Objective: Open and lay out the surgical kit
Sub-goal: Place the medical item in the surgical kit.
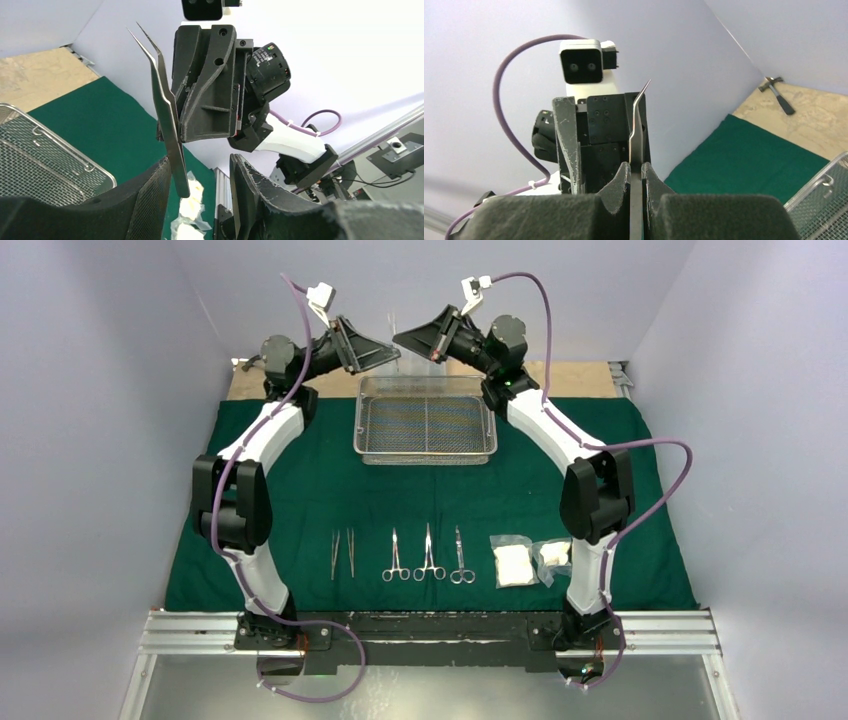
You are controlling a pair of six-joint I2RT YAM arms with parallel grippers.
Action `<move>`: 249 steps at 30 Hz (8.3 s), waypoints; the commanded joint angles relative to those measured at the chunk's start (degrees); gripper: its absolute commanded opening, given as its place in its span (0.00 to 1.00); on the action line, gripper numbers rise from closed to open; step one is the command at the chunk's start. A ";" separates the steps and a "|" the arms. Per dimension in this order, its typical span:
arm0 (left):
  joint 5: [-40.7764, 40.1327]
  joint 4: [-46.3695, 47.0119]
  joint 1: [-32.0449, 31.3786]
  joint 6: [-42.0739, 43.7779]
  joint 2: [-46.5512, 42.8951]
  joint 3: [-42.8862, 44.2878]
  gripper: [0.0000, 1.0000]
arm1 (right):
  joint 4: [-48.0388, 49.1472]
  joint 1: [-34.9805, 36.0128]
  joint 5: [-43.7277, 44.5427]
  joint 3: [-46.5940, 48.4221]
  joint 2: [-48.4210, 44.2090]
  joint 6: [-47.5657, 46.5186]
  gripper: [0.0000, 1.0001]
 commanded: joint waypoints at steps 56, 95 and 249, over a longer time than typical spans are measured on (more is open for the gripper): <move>-21.64 -65.90 -3.92 56.43 -5.07 15.36 0.00 | -36.18 12.37 48.48 14.24 0.14 -28.58 0.55; -21.85 -67.36 -3.91 58.34 -5.52 13.93 0.00 | -34.43 11.44 43.55 16.92 1.79 -25.49 0.56; -63.24 -107.04 -1.90 47.41 -19.07 -35.37 0.23 | -48.77 -10.15 29.56 -25.55 -30.47 -19.51 0.82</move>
